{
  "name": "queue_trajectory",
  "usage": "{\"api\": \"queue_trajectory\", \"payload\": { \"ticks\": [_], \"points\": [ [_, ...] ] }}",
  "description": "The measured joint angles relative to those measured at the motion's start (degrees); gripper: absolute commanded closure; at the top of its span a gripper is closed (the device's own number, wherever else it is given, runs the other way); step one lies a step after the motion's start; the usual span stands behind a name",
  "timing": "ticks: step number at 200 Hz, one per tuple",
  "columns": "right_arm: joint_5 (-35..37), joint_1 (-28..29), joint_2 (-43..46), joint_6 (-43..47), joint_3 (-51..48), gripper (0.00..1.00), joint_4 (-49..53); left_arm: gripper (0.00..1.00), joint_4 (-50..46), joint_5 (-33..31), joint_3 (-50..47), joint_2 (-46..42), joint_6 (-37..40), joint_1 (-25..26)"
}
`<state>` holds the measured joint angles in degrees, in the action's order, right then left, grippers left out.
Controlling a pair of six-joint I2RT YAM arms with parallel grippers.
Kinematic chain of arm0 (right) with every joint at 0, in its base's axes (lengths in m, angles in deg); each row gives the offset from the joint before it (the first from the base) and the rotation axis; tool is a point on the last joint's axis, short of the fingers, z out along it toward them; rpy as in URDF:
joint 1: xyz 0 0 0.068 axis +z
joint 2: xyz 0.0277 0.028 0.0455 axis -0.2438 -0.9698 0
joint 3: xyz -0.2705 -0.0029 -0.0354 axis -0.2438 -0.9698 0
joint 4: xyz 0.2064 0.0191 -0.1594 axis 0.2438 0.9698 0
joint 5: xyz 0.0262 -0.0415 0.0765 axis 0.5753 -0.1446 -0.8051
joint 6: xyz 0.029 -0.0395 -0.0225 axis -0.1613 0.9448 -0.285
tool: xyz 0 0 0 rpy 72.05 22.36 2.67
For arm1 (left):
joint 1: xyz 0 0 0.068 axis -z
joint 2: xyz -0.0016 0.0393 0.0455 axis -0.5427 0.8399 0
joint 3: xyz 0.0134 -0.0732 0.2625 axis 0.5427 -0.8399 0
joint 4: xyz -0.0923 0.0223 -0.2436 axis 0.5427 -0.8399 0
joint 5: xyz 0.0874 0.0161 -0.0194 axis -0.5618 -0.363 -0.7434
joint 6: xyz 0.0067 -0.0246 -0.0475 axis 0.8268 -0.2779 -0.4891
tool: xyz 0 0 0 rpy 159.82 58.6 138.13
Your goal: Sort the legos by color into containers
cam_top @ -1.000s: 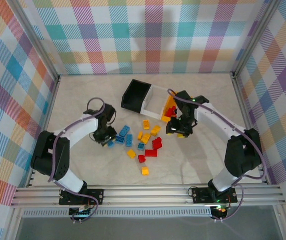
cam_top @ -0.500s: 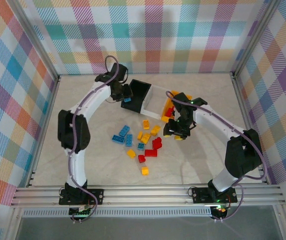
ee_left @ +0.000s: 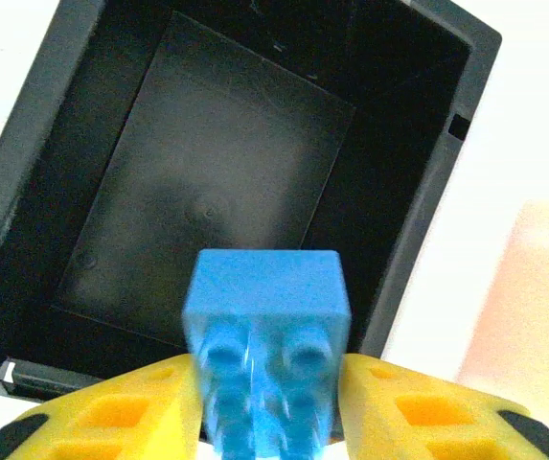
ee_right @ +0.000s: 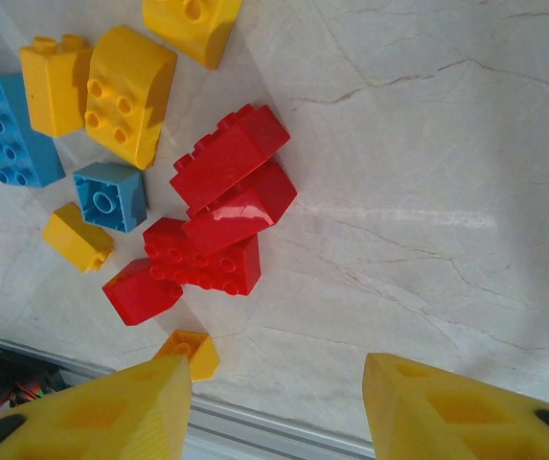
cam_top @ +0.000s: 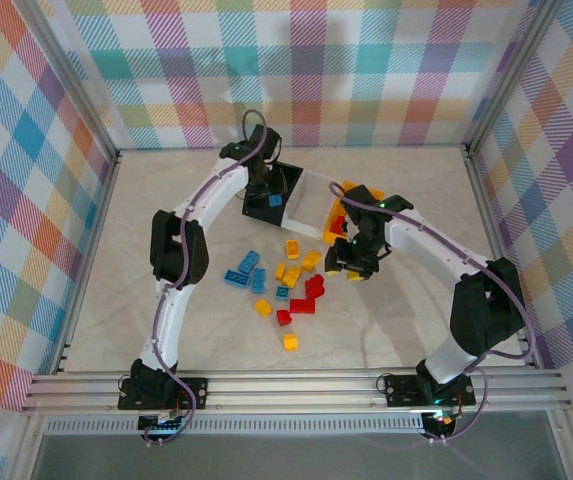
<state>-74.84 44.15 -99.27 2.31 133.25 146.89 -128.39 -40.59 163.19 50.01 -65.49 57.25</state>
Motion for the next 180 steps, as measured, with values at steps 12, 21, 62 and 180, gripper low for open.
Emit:
{"api": "queue_trajectory", "payload": {
  "ticks": [12,21,62,180],
  "points": [
    [0.0,0.8,-0.2,0.2,0.0,0.48,0.1,0.49,-0.2,0.0,0.0,0.0,0.2,0.0],
    [0.0,1.6,-0.5,0.4,0.0,0.47,0.1,0.45,-0.6,0.0,0.0,0.0,-0.1,0.0],
    [1.2,5.5,-4.0,2.2,0.0,0.39,-0.1,0.38,-1.0,0.0,-0.6,-0.7,-0.2,0.3],
    [8.1,8.8,-18.4,13.2,7.0,0.26,-2.4,0.30,2.3,-0.1,-42.6,-40.7,-3.7,0.6]
  ]
}}
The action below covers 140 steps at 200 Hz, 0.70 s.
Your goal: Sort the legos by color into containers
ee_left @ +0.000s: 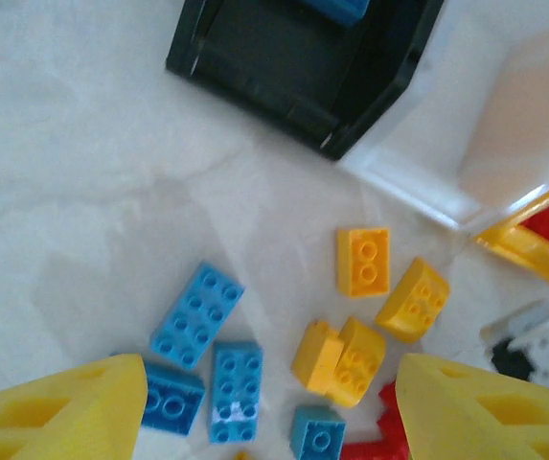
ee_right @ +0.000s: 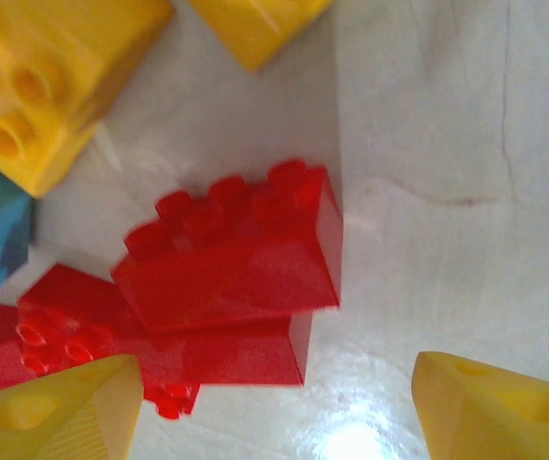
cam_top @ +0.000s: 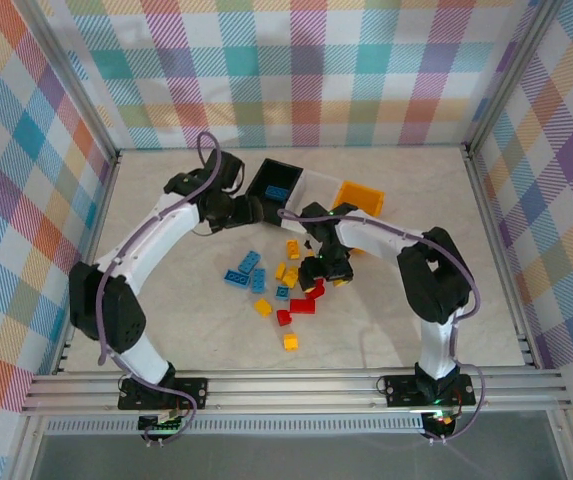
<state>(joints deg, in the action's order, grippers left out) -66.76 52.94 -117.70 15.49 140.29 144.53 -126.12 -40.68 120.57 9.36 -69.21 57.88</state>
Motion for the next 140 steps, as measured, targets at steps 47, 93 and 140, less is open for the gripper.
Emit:
{"api": "queue_trajectory", "payload": {
  "ticks": [47,93,140],
  "points": [
    [-0.5,0.4,-3.1,0.8,2.3,0.28,-0.7,0.29,0.0,-0.1,-8.5,-4.7,-1.2,-0.1],
    [-0.9,0.6,-5.8,0.8,2.3,0.32,-1.6,0.29,0.0,0.0,-11.0,-6.5,-1.7,-0.8],
    [0.2,0.6,-6.0,0.8,2.3,0.45,-1.2,0.28,0.3,0.0,-12.0,-6.8,-1.8,-1.7]
  ]
}}
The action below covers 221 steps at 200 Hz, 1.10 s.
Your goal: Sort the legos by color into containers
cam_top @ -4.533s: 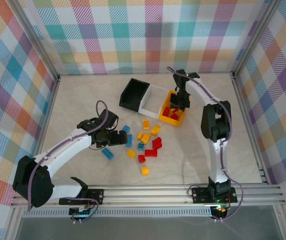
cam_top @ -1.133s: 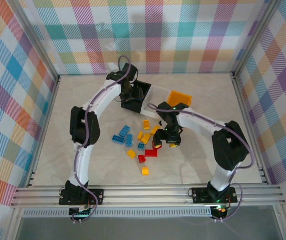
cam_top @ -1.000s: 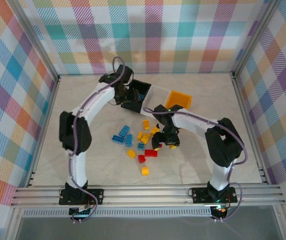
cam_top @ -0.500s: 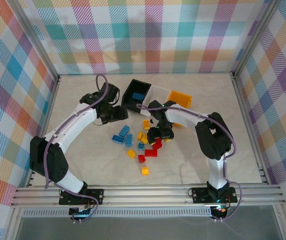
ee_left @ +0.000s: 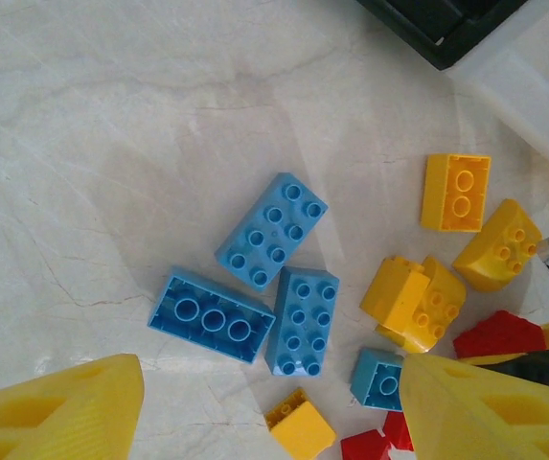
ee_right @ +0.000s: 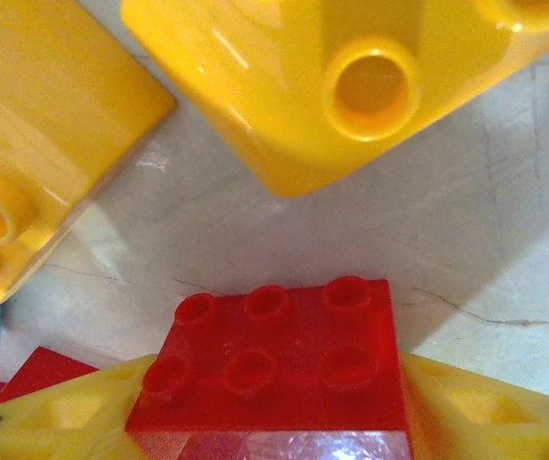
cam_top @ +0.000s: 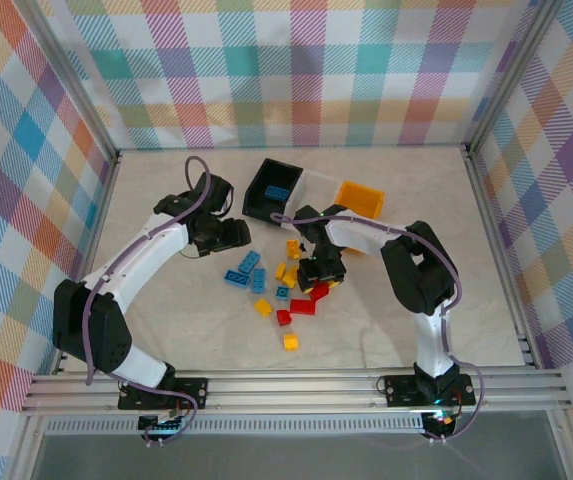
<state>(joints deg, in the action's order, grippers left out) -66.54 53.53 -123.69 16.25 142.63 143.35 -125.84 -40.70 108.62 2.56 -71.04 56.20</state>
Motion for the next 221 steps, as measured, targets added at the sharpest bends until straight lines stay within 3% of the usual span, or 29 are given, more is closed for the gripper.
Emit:
{"api": "queue_trajectory", "payload": {
  "ticks": [42,90,133,174,221],
  "points": [
    [0.8,0.0,2.3,-0.3,-1.2,0.47,0.4,0.28,0.1,0.2,-0.4,0.0,0.0,-0.2],
    [2.3,-1.0,11.3,-1.0,-1.7,0.47,4.8,0.28,1.4,1.4,-2.2,0.0,0.0,-0.2],
    [3.2,-6.9,12.5,-0.5,7.5,0.47,9.3,0.27,2.5,2.4,-2.7,0.3,0.2,-0.2],
    [4.6,-15.9,5.1,2.2,22.8,0.46,11.5,0.27,2.7,3.2,-4.4,0.3,0.2,0.3],
    [5.9,-21.0,-9.7,4.5,34.4,0.34,13.4,0.26,2.4,2.1,-6.5,0.2,0.0,3.3]
  ]
}}
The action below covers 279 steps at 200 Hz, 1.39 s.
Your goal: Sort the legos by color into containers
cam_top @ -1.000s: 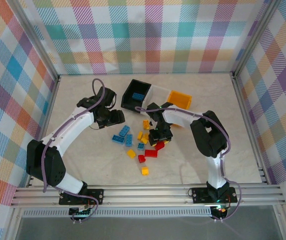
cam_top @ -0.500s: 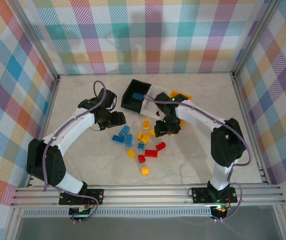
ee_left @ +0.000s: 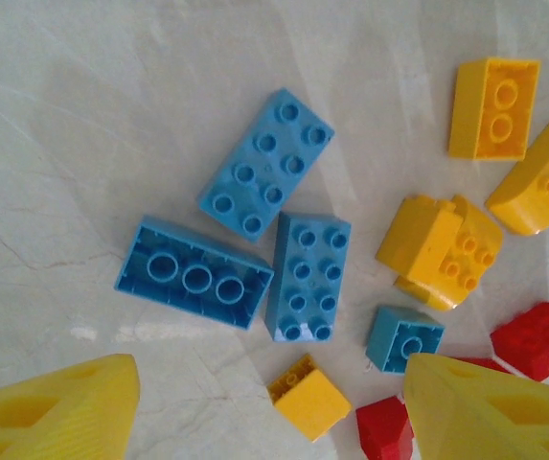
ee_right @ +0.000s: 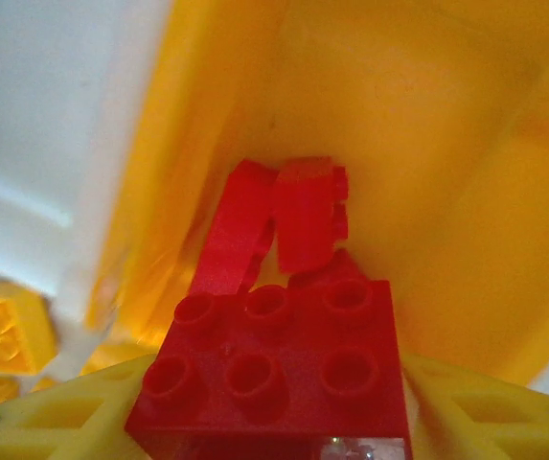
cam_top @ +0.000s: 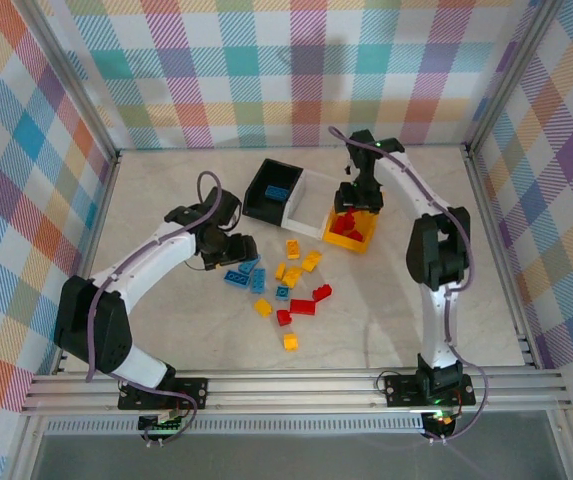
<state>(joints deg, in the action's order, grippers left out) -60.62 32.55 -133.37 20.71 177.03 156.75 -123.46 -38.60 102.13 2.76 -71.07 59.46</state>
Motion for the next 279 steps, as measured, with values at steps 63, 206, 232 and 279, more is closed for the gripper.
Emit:
{"api": "queue_trajectory", "payload": {
  "ticks": [63,206,232,279],
  "points": [
    [0.0,0.5,-0.7,0.3,2.9,0.27,2.9,0.27,-0.9,-1.2,-1.4,5.6,-3.0,0.2],
    [-10.6,17.5,22.6,-7.2,-39.8,0.18,-7.4,0.29,0.6,-0.9,1.2,14.9,8.0,-2.2],
    [-11.3,17.6,19.2,-8.8,-39.8,0.20,-10.1,0.31,1.7,-0.9,-0.3,15.0,8.3,-2.5],
    [-11.7,17.6,14.8,-10.5,-39.3,0.31,-11.9,0.34,2.3,-0.9,-4.2,15.0,8.7,-4.5]
  ]
}}
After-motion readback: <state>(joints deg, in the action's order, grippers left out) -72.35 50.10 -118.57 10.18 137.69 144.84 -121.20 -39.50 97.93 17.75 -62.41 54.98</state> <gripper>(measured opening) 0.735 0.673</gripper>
